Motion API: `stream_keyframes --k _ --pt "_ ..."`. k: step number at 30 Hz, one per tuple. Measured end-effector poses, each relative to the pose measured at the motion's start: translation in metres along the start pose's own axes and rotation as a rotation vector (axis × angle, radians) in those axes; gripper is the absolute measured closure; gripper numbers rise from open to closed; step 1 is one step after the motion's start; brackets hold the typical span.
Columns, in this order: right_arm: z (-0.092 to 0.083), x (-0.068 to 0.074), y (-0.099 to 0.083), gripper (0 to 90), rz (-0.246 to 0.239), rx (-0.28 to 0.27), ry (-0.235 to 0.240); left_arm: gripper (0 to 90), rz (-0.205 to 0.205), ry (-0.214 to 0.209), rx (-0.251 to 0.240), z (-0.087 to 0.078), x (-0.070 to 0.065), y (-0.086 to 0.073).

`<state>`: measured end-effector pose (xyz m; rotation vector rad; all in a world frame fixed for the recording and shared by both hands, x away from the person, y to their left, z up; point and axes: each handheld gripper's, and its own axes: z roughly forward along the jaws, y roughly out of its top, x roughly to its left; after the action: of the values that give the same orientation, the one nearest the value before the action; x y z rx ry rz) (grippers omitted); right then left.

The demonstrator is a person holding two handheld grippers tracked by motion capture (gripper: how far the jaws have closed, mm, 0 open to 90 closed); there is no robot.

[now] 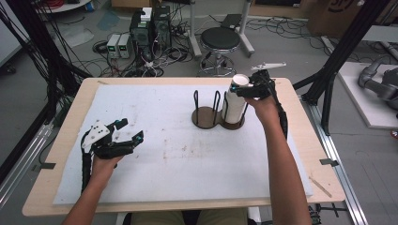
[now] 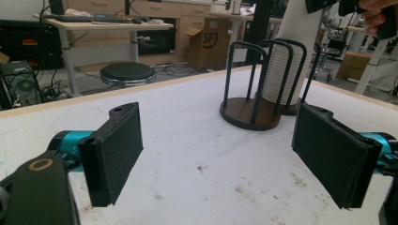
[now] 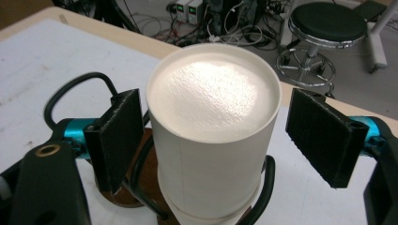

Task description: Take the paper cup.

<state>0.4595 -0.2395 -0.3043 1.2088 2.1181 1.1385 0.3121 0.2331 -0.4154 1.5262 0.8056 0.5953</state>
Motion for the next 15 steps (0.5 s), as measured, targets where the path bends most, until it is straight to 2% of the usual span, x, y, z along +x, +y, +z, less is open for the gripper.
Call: stream_keyframes --k 2,4,12,15 --pt "0.0038 -0.0003 -0.0004 20.8 -0.008 0.008 -0.006 16.4 0.0 -0.001 0.003 -0.0003 0.0002 -0.0002" --pt "0.0054 0.0 -0.0003 28.4 -0.024 0.012 -0.001 16.5 -0.001 -0.001 0.003 -0.0001 -0.0001 -0.0005" --pt "0.007 0.0022 0.0007 31.4 -0.036 -0.002 -0.002 16.5 -0.003 -0.006 0.006 0.0003 -0.0002 -0.0007" --pt "0.0038 0.0016 0.0016 31.6 -0.02 -0.023 -0.003 16.4 -0.001 -0.008 0.008 0.0003 -0.0002 -0.0007"
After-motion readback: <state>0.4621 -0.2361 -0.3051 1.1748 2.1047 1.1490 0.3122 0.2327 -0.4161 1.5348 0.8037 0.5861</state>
